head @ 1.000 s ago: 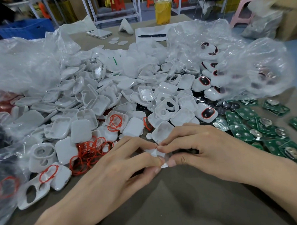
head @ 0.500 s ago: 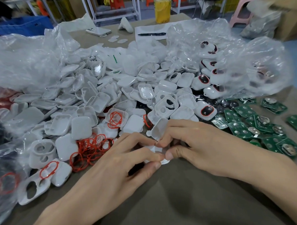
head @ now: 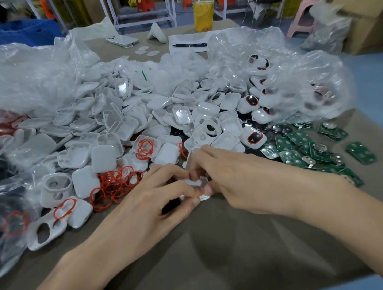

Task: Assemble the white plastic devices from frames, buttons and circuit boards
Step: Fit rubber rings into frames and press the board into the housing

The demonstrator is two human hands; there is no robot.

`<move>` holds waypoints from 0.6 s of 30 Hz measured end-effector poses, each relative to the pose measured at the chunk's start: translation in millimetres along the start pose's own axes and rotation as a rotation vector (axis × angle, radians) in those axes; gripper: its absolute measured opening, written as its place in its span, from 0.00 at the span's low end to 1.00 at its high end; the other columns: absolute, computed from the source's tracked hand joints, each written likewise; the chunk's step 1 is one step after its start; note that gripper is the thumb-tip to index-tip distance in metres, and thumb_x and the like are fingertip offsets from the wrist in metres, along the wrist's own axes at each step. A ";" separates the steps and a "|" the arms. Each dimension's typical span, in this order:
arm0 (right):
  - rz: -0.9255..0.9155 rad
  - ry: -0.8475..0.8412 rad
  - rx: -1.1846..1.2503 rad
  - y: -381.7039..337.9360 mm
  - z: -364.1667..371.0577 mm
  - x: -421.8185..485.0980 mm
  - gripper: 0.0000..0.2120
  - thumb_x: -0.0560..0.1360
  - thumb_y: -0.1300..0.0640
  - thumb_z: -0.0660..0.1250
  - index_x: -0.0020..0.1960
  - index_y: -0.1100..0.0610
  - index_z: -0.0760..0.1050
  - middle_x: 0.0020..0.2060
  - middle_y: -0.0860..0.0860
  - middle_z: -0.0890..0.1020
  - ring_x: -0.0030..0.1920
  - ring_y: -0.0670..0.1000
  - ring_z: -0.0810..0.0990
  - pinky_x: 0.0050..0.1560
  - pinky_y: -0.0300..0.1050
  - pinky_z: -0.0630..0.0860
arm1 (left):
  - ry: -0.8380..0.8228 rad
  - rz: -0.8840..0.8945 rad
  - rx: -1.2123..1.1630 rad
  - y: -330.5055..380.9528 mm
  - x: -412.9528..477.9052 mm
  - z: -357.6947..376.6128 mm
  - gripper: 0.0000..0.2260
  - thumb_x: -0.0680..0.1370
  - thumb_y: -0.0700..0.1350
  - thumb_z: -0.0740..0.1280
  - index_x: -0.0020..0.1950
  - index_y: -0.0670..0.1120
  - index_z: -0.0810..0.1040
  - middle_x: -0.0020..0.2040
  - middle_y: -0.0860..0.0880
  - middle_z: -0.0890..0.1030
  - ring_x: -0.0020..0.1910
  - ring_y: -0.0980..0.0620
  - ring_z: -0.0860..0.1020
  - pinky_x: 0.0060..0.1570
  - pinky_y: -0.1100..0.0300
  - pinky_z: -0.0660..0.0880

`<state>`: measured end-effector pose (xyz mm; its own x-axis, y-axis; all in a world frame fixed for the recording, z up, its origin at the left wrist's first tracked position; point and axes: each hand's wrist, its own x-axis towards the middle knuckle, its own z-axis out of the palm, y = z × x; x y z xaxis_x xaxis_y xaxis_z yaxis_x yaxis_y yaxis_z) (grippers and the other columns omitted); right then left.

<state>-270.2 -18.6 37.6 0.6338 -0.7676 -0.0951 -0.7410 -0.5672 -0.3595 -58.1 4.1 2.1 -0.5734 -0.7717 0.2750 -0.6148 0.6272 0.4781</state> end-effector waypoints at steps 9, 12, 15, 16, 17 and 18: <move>0.035 0.247 0.301 9.8 30.6 -19.7 0.11 0.73 0.40 0.71 0.48 0.36 0.68 0.58 0.35 0.75 0.62 0.38 0.69 0.65 0.39 0.62 | 0.015 0.017 -0.009 -2.3 -1.7 -1.0 0.09 0.79 0.55 0.65 0.55 0.57 0.83 0.59 0.59 0.77 0.60 0.60 0.75 0.59 0.70 0.68; 0.036 0.256 0.265 8.6 27.5 -13.2 0.13 0.71 0.40 0.72 0.46 0.37 0.67 0.56 0.38 0.77 0.59 0.43 0.72 0.63 0.44 0.66 | -0.003 0.010 0.003 -1.9 -1.5 -3.2 0.10 0.79 0.56 0.64 0.55 0.58 0.83 0.60 0.61 0.76 0.61 0.60 0.74 0.59 0.65 0.70; 0.010 0.269 0.245 9.6 27.0 -12.5 0.12 0.73 0.41 0.72 0.46 0.39 0.68 0.57 0.39 0.78 0.58 0.44 0.73 0.62 0.43 0.67 | -0.023 0.013 0.076 -2.9 -1.5 -6.5 0.11 0.78 0.59 0.63 0.56 0.61 0.82 0.59 0.63 0.76 0.61 0.59 0.74 0.60 0.57 0.71; 0.006 0.270 0.248 10.2 27.3 -13.3 0.11 0.74 0.42 0.72 0.47 0.39 0.69 0.58 0.38 0.77 0.59 0.43 0.72 0.62 0.41 0.67 | -0.031 0.019 0.094 -3.0 -1.3 -7.7 0.12 0.78 0.59 0.63 0.57 0.62 0.82 0.59 0.63 0.76 0.61 0.59 0.74 0.60 0.56 0.71; 0.004 0.271 0.260 11.1 27.8 -14.4 0.10 0.74 0.42 0.71 0.47 0.40 0.70 0.58 0.37 0.77 0.60 0.41 0.72 0.62 0.39 0.66 | -0.036 0.027 0.103 -3.3 -1.2 -8.3 0.12 0.79 0.59 0.63 0.59 0.62 0.82 0.59 0.62 0.76 0.61 0.59 0.74 0.59 0.55 0.72; 0.005 0.276 0.281 12.0 28.3 -15.4 0.09 0.74 0.42 0.71 0.48 0.40 0.72 0.58 0.36 0.77 0.60 0.39 0.72 0.61 0.37 0.66 | -0.033 0.037 0.107 -3.2 -1.0 -8.8 0.12 0.79 0.58 0.63 0.59 0.61 0.82 0.59 0.62 0.76 0.60 0.59 0.75 0.58 0.55 0.73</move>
<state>-282.6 -5.1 8.5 0.5186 -0.8430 0.1425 -0.6299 -0.4895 -0.6031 -50.7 1.9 7.6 -0.6135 -0.7448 0.2625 -0.6459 0.6645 0.3759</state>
